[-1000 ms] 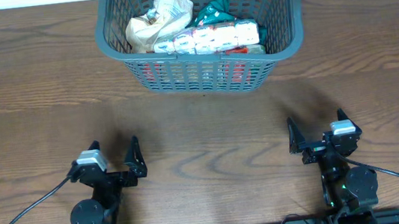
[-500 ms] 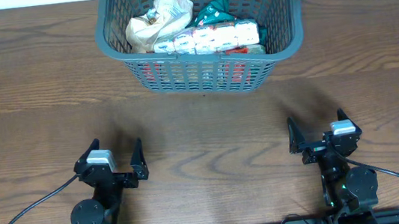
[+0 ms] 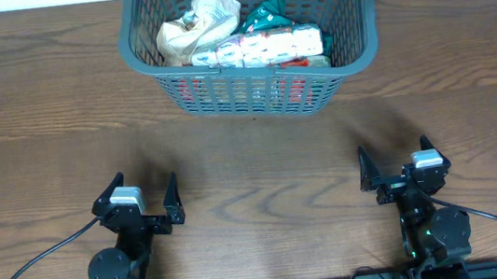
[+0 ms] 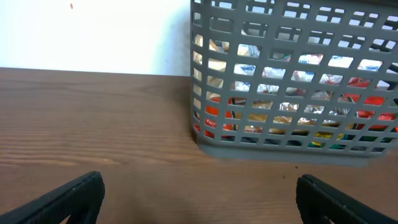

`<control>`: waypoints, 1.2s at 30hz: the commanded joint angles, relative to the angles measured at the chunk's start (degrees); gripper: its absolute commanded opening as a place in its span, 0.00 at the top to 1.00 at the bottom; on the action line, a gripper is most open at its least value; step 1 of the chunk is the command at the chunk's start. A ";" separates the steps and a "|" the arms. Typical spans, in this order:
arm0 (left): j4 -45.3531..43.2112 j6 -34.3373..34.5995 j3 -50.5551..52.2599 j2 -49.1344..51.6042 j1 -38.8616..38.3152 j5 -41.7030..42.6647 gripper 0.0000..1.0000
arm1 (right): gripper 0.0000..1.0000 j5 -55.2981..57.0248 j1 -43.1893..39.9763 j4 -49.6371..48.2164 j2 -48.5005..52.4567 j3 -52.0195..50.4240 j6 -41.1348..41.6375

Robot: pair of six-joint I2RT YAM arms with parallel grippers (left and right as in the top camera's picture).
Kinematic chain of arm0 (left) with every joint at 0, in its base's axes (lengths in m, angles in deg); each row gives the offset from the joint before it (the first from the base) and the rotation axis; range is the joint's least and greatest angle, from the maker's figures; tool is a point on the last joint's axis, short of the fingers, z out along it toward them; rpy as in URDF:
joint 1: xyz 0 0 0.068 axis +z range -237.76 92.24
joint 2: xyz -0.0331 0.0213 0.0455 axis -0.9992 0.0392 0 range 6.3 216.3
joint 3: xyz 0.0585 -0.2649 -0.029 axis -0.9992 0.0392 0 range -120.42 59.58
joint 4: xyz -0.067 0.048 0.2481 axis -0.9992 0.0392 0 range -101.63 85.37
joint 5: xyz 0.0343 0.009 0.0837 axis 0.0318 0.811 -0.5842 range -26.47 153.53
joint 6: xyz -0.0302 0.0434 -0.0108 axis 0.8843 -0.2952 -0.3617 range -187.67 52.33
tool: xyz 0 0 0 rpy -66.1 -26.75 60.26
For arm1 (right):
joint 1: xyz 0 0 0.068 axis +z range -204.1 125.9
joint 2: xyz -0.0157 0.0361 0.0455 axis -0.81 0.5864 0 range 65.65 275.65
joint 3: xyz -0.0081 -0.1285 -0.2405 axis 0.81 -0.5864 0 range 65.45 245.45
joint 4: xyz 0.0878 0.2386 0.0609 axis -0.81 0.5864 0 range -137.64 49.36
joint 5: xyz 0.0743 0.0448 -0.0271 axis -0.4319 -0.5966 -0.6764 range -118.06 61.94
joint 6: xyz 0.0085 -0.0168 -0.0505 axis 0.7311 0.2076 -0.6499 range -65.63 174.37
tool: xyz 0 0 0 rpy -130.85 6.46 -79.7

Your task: Pack container

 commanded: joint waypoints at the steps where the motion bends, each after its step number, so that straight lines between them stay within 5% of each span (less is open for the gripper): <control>1: 1.07 -1.40 1.51 -0.50 -0.20 1.01 0.01 | 0.01 -0.24 -0.57 0.07 -0.44 -0.24 -0.22; 36: 1.01 -0.87 1.51 -0.39 -0.20 1.05 0.01 | 0.01 -0.24 -0.57 0.07 -0.44 -0.24 -0.22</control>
